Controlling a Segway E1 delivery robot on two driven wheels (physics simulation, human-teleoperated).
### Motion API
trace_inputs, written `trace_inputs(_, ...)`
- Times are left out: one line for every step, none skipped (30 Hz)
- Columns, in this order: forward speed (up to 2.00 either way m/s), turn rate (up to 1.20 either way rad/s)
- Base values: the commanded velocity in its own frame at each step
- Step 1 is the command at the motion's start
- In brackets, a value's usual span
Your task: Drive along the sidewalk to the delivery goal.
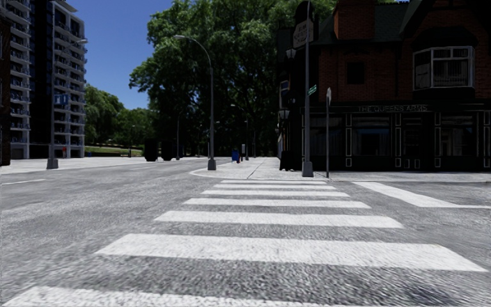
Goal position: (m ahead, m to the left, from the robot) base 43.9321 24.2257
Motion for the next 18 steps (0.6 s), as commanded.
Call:
trace_inputs(1.79,-0.46)
trace_inputs(1.66,-0.29)
trace_inputs(1.61,0.0)
trace_inputs(1.58,0.0)
trace_inputs(1.58,0.0)
trace_inputs(1.54,0.0)
trace_inputs(1.46,0.0)
trace_inputs(1.46,0.0)
trace_inputs(1.39,0.0)
trace_inputs(1.35,0.0)
trace_inputs(1.32,0.0)
trace_inputs(1.32,0.0)
trace_inputs(1.31,0.0)
trace_inputs(1.31,0.0)
trace_inputs(1.31,0.0)
trace_inputs(1.31,0.0)
trace_inputs(1.31,0.0)
trace_inputs(1.31,0.0)
